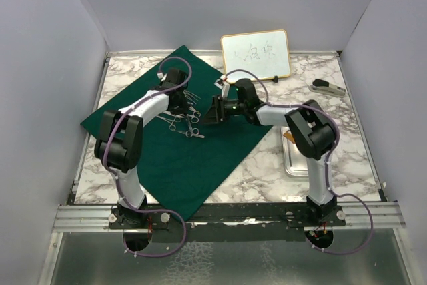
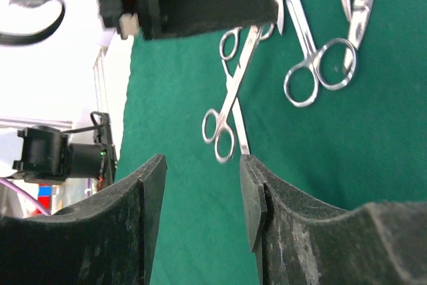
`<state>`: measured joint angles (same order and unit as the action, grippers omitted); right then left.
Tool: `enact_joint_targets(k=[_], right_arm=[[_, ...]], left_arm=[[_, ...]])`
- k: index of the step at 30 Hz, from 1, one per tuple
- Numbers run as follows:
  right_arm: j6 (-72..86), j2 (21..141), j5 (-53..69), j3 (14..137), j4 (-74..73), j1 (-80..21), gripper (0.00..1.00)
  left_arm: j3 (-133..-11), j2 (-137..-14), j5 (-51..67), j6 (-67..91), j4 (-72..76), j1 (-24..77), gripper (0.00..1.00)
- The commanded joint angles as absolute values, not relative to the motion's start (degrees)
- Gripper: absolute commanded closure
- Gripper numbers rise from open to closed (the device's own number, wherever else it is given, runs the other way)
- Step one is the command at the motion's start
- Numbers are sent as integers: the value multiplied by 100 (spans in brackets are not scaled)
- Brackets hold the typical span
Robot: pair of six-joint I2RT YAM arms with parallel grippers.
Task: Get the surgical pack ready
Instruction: Pick up the medical item from the surgical kit.
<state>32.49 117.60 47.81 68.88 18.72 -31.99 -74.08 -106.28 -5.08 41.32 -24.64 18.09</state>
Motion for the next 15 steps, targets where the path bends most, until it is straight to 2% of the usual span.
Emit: enact_joint_targets(k=[1,8,11,15], right_arm=[[3917,12435,5277,7479,2703,-3391,52],[4291,13119,5354,8123,2966,-3611,55],[4540,13259,5380,8220,3156,-3638,71],[4712,13261,5445,8108,3482,-3651,78]], left_arm=[[-7224,-10121,-328,4075,-2227,1873,100],[-6970,-9608,-279,4068,-2188,1992,100],[-6858,-9426,-266,4095,-2196,2026,100],[-6732,-9258,-273,4095,-2192,2058,100]])
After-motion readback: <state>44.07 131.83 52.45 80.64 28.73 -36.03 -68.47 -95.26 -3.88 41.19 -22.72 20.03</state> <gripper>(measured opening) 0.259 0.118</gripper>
